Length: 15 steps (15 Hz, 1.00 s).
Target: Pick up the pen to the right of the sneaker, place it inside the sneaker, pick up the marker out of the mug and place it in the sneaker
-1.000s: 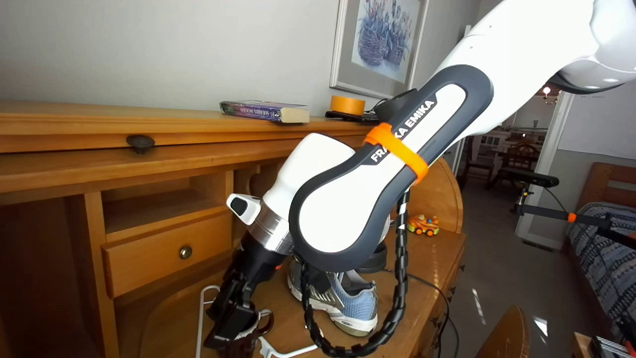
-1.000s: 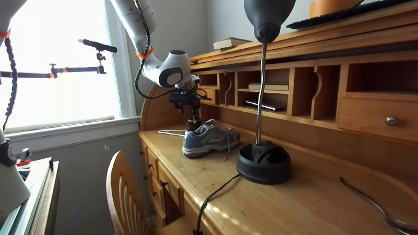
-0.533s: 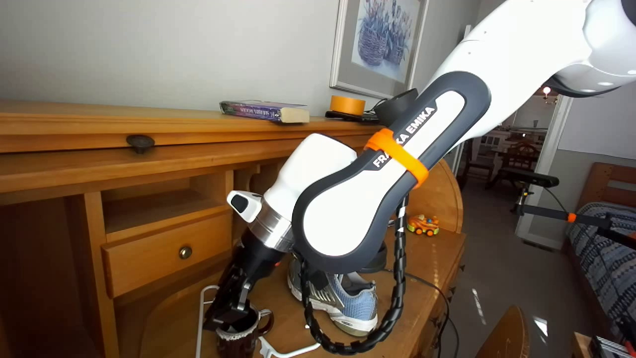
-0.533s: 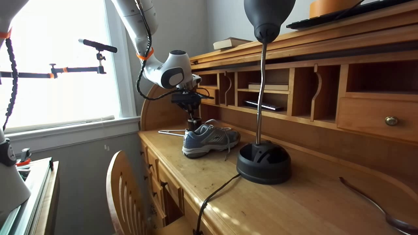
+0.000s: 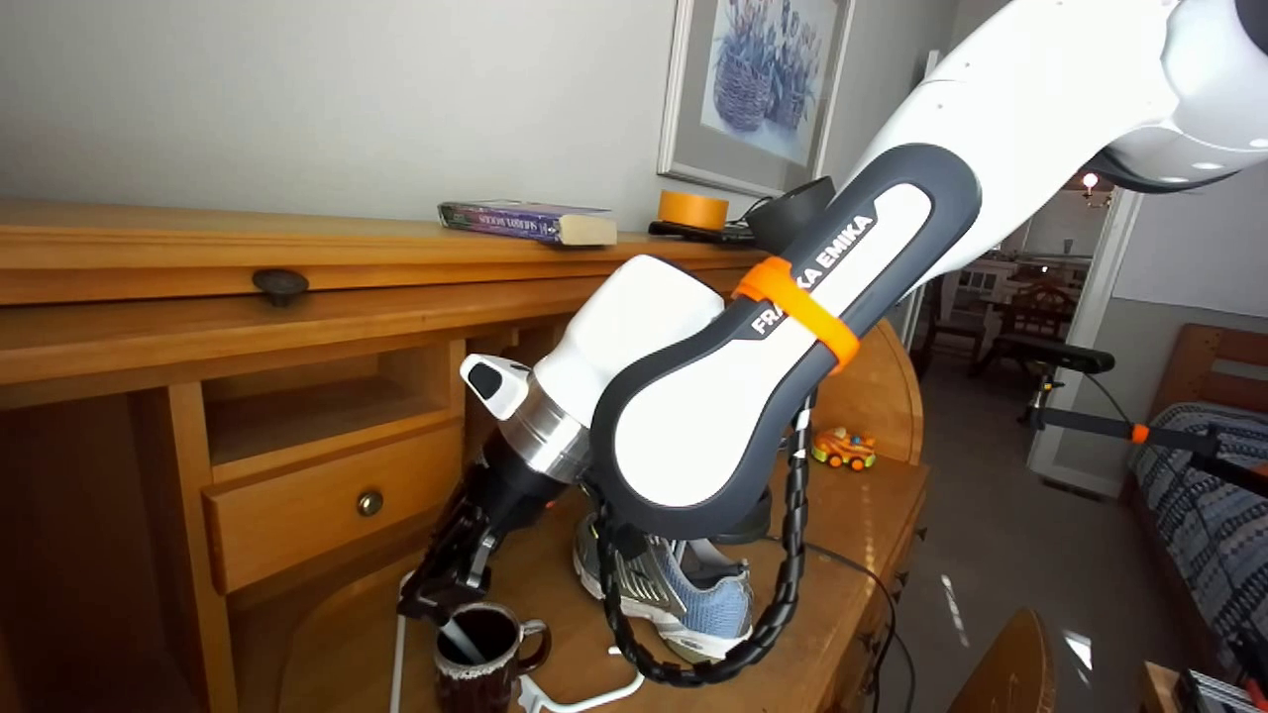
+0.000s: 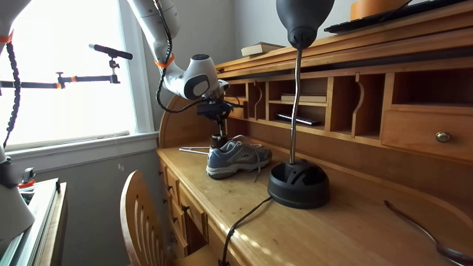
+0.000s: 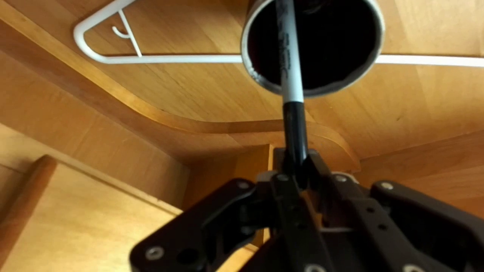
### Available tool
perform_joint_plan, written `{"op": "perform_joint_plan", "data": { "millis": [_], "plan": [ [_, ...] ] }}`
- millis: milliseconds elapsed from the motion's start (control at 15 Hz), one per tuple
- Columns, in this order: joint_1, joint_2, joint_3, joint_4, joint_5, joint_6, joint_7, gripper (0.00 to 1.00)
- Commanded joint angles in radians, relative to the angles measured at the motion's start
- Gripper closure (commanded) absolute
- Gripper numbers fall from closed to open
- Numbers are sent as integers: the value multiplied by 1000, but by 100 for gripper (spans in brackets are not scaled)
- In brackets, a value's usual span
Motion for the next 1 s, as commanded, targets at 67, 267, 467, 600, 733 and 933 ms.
{"op": "perform_joint_plan", "data": {
  "millis": [67,267,467,600,733,933],
  "plan": [
    [-24,-52,27,-62,-14,98,10,96],
    [-69,-86,87,-105,-18,125,5,96],
    [-157,-125,192,-163,-11,117,8,96],
    [-222,-158,256,-205,-7,118,13,96],
    [-283,-195,308,-246,-5,116,18,96],
    [-369,-258,357,-305,2,88,27,96]
  ]
}}
